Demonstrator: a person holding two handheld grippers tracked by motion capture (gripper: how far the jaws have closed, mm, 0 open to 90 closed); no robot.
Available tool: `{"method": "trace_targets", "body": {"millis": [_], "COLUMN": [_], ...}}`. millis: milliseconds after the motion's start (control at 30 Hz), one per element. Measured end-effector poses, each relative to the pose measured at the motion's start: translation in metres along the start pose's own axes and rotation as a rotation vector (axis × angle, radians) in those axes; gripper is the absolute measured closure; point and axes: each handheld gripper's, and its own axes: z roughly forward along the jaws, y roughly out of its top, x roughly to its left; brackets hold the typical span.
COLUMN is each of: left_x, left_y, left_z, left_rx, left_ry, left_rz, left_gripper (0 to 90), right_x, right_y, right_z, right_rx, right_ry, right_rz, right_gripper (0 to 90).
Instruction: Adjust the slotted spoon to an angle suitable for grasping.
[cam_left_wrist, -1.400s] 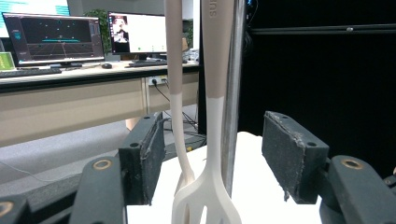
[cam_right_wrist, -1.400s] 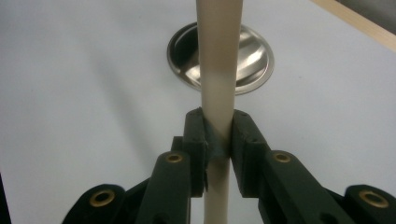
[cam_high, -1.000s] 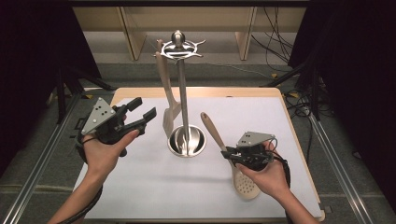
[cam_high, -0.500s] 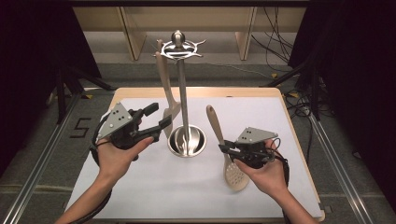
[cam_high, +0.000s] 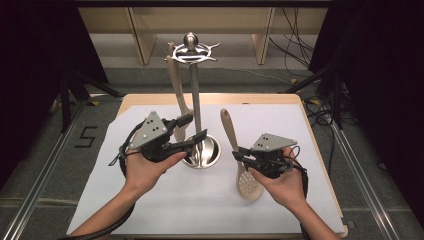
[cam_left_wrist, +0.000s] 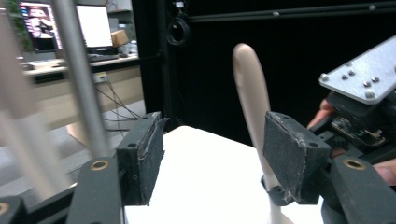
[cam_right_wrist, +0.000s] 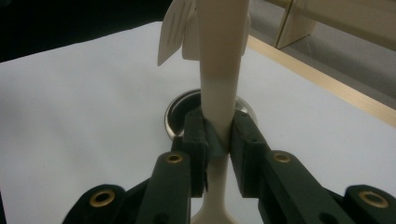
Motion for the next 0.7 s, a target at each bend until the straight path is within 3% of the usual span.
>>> {"method": "trace_targets", "body": {"millis": [200, 267, 367, 467, 700], "left_x": [-0.012, -0.012, -0.014, -0.015, -0.015], "left_y": [-0.001, -0.001, -0.002, -0.002, -0.005], "left_z": [0.014, 0.016, 0.019, 0.021, 0.028], "left_rx": [0.013, 0.018, 0.024, 0.024, 0.030], "left_ry": [-0.048, -0.049, -0.049, -0.056, -0.061], "left_rz": [0.001, 0.006, 0.007, 0.007, -0.004], "left_gripper": [40.1, 40.6, 41.6, 43.4, 46.2], "right_x": [0.002, 0.003, 0.005, 0.005, 0.005], "right_y": [0.005, 0.006, 0.007, 0.009, 0.011], "right_z": [0.001, 0.001, 0.001, 0.002, 0.002], "right_rx": [-0.012, -0.005, -0.025, -0.026, -0.031], "right_ry": [-0.011, 0.003, -0.016, -0.015, -0.013], "right_rz": [-0.010, 0.001, 0.006, -0.013, -0.010], "right_gripper": [78.4, 78.4, 78.4, 78.4, 78.4]}}
